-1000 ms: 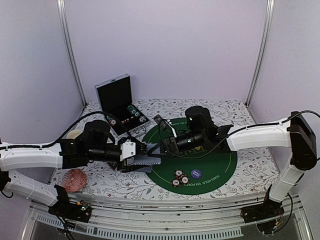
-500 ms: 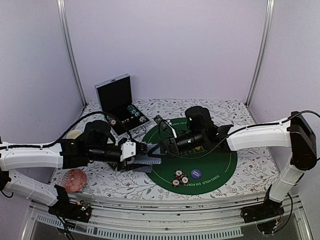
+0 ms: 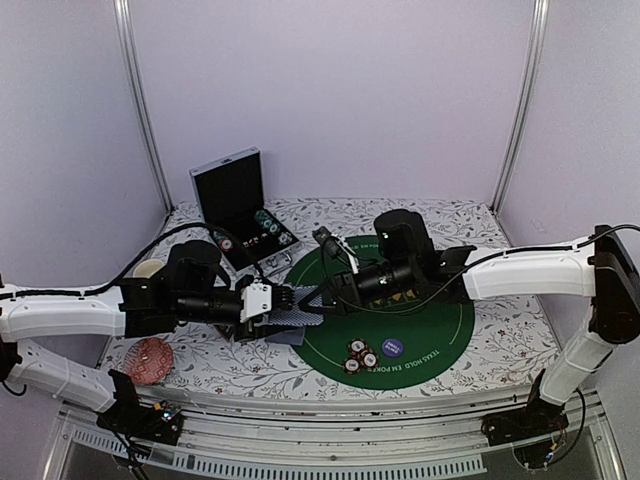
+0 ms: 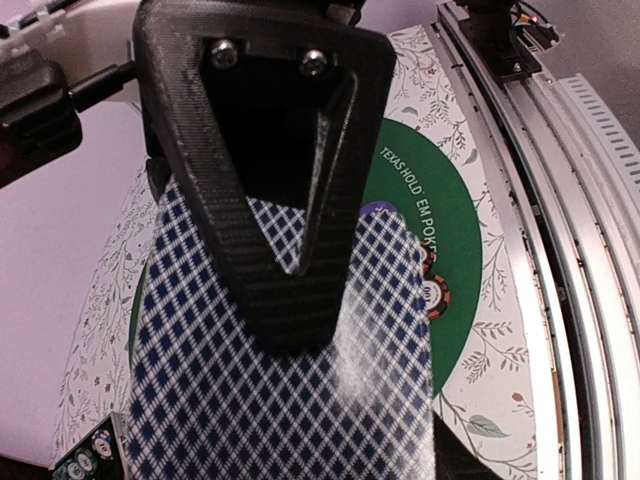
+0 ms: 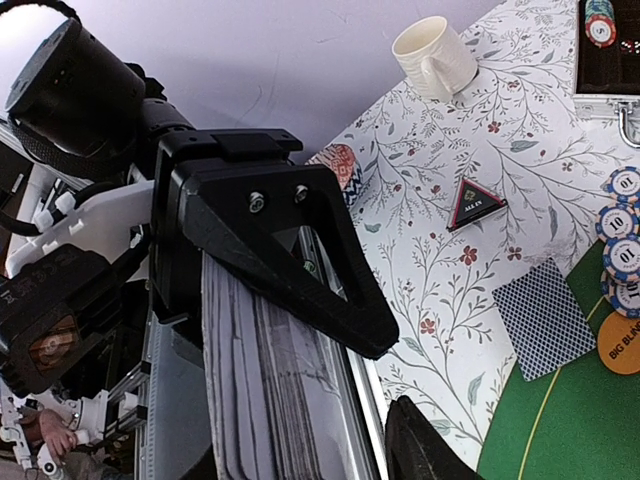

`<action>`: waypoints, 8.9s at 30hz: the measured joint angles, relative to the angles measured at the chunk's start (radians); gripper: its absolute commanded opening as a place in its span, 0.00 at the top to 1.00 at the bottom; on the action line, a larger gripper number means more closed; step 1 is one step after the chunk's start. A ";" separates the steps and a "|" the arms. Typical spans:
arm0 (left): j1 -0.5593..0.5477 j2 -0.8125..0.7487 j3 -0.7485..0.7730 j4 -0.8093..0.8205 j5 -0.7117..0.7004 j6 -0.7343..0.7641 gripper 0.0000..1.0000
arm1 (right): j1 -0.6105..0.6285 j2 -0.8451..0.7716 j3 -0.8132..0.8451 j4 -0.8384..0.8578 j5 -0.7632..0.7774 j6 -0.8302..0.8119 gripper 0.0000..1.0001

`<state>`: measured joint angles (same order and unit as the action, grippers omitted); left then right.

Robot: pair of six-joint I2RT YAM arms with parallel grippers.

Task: Distribute texas hold em gaming equipment
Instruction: Pick up the poker card from the face-down deck piles, then place the poker card in the small blind area, then pick up the poker card from the face-down deck piles, then place the poker card in the big blind area.

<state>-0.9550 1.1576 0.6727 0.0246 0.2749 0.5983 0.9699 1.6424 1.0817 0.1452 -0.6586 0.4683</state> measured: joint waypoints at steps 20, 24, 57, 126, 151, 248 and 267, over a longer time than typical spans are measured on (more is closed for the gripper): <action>0.000 -0.002 0.000 0.000 0.005 -0.006 0.56 | 0.000 -0.061 0.003 -0.113 0.057 -0.062 0.43; 0.000 -0.005 0.000 0.006 0.022 -0.026 0.55 | 0.000 -0.065 0.006 -0.125 0.059 -0.064 0.43; 0.000 -0.013 0.000 0.026 0.049 -0.080 0.55 | 0.000 -0.169 0.005 -0.190 0.105 -0.062 0.73; 0.000 -0.008 0.000 0.041 0.030 -0.092 0.56 | -0.480 -0.394 -0.507 -0.489 0.490 0.159 0.11; 0.000 -0.006 0.001 0.041 0.030 -0.092 0.56 | 0.021 -0.228 -0.111 -0.035 0.232 -0.183 0.01; 0.026 0.019 0.032 0.069 -0.042 -0.225 0.58 | -0.203 -0.500 -0.309 -0.032 0.489 0.254 0.98; 0.072 -0.003 0.041 0.076 -0.061 -0.229 0.58 | 0.056 0.352 -0.084 0.476 0.426 0.842 0.98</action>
<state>-0.8833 1.1549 0.7139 0.1001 0.2142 0.3691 1.0256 1.9949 0.9981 0.6209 -0.2329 1.3106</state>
